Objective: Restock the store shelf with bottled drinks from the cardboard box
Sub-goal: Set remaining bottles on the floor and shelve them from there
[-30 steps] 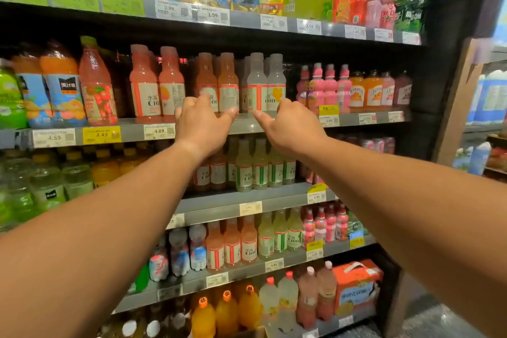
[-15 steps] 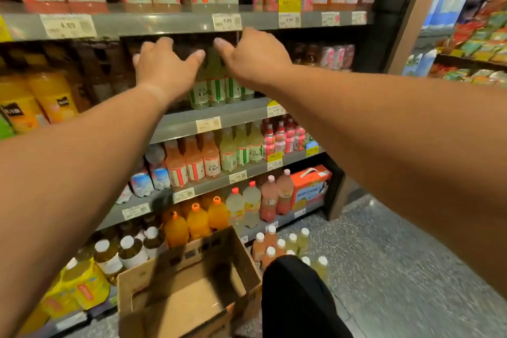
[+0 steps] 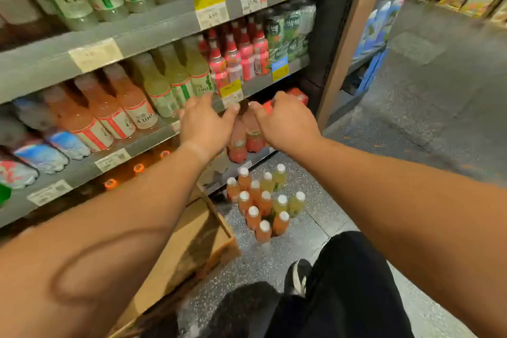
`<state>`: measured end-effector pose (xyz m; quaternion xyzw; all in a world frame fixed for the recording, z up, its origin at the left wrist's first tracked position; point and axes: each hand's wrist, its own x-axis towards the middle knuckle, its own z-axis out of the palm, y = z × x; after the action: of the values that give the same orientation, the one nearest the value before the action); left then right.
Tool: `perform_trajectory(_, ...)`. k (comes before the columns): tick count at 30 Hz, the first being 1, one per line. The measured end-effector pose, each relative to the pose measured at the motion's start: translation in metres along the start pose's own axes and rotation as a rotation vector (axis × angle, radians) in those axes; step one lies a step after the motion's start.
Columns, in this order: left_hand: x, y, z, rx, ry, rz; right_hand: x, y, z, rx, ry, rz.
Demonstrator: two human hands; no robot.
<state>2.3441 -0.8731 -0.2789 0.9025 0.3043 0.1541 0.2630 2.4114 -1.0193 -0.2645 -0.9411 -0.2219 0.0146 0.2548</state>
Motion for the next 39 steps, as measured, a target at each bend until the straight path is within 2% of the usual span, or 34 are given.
perform_trajectory(3, 0.002, -0.007, 0.08, 0.038, -0.128, -0.039, 0.014, 0.07, 0.038, -0.005, -0.016, 0.043)
perform_trajectory(9, -0.011, -0.037, 0.24, 0.078, -0.362, -0.154, 0.019, 0.204, 0.142, -0.129, -0.145, 0.115)
perform_trajectory(13, -0.023, -0.056, 0.33, 0.098, -0.543, -0.237, 0.006, 0.263, 0.211, -0.134, -0.255, 0.151)
perform_trajectory(18, -0.027, -0.073, 0.407, 0.18, -0.656, -0.296, 0.006, 0.311, 0.275, -0.111, -0.336, 0.223)
perform_trajectory(29, -0.023, -0.11, 0.497, 0.427, -0.823, -0.194, 0.022, 0.373, 0.363, -0.022, -0.511, 0.389)
perform_trajectory(34, -0.019, -0.112, 0.508, 0.447, -0.806, -0.159, 0.029, 0.381, 0.383, 0.031, -0.469, 0.465)
perform_trajectory(39, -0.018, -0.102, 0.494, 0.377, -0.769, -0.147, 0.031, 0.374, 0.363, 0.079, -0.439, 0.485)
